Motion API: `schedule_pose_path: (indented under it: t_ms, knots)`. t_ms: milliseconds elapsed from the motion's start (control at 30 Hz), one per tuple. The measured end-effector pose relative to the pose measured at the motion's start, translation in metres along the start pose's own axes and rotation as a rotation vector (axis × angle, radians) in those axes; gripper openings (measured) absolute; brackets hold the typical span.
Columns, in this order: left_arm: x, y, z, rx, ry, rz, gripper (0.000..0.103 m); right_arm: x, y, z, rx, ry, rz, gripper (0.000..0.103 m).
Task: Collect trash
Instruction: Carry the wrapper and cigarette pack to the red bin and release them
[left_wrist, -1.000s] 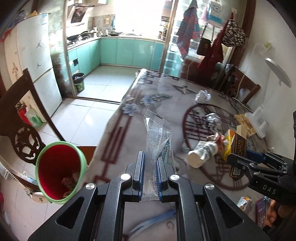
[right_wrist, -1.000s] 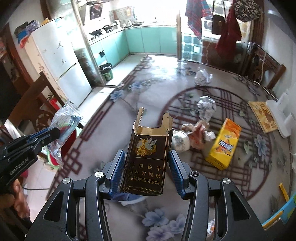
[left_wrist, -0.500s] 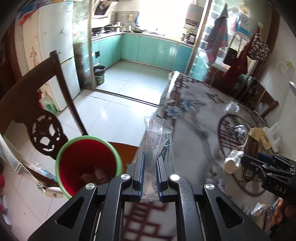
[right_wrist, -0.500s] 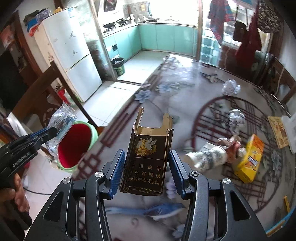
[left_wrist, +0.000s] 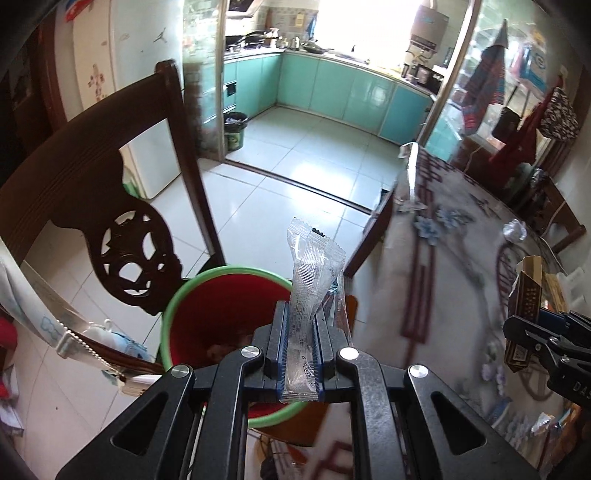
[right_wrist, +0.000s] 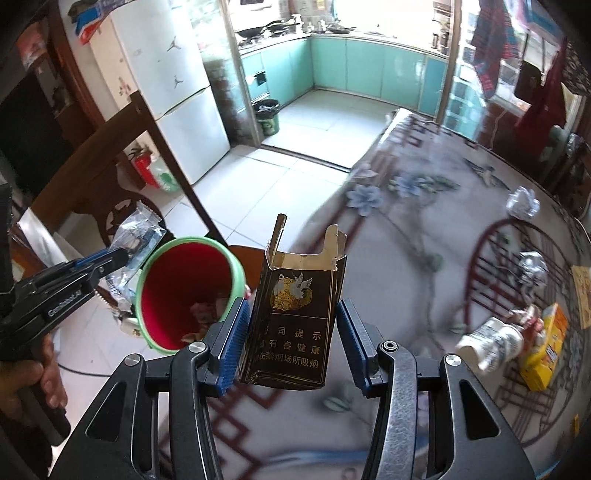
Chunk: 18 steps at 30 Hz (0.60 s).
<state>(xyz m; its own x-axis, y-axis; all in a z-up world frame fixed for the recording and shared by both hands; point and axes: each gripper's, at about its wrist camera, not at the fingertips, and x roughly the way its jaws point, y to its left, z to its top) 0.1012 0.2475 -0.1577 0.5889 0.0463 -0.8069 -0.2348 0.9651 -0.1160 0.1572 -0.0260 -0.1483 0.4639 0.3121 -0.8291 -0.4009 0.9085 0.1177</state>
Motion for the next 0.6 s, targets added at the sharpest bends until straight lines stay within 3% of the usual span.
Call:
schedule_pose_path:
  t_ms: [200,600]
  knots:
    - [0.021,0.04,0.008,-0.028,0.032,0.026,0.009,0.027,0.032,0.013,-0.034,0.044,0.044,0.048]
    - [0.055,0.079,0.014,-0.05,0.094,0.055,0.009,0.066,0.087,0.027,-0.116,0.111,0.119,0.048]
